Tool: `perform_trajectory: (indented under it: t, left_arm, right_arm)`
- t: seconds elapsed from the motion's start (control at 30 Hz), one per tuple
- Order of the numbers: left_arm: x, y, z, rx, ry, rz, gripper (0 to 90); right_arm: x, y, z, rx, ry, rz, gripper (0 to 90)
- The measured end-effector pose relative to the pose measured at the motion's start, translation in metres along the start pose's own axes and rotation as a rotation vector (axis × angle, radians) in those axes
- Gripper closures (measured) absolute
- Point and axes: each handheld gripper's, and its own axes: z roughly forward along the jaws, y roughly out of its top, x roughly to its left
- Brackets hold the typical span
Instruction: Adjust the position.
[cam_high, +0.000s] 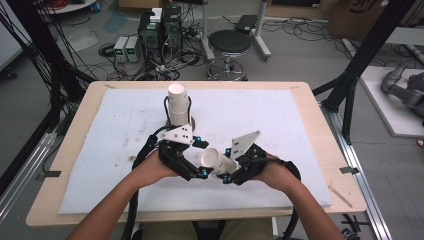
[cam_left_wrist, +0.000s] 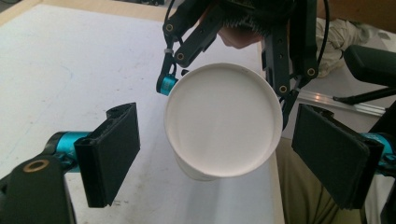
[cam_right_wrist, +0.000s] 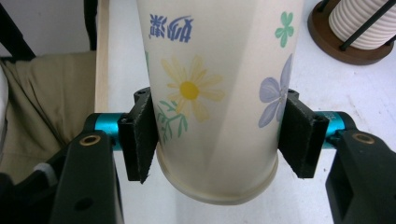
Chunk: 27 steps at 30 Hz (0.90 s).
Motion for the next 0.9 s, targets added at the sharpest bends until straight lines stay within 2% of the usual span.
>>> perform_trajectory:
  t: [0.2, 0.4, 0.9]
  left_arm:
    - [0.001, 0.0, 0.004, 0.03, -0.018, 0.003, 18.5]
    - [0.001, -0.001, 0.009, 0.061, -0.035, 0.0, 21.8]
    - [0.002, -0.003, 0.015, 0.129, -0.068, 0.024, 35.1]
  right_arm:
    - [0.002, 0.009, 0.002, 0.06, -0.003, -0.04, 37.2]
    - [0.004, 0.012, 0.006, 0.111, 0.004, -0.056, 37.1]
    - [0.006, 0.015, 0.013, 0.17, 0.025, -0.068, 37.1]
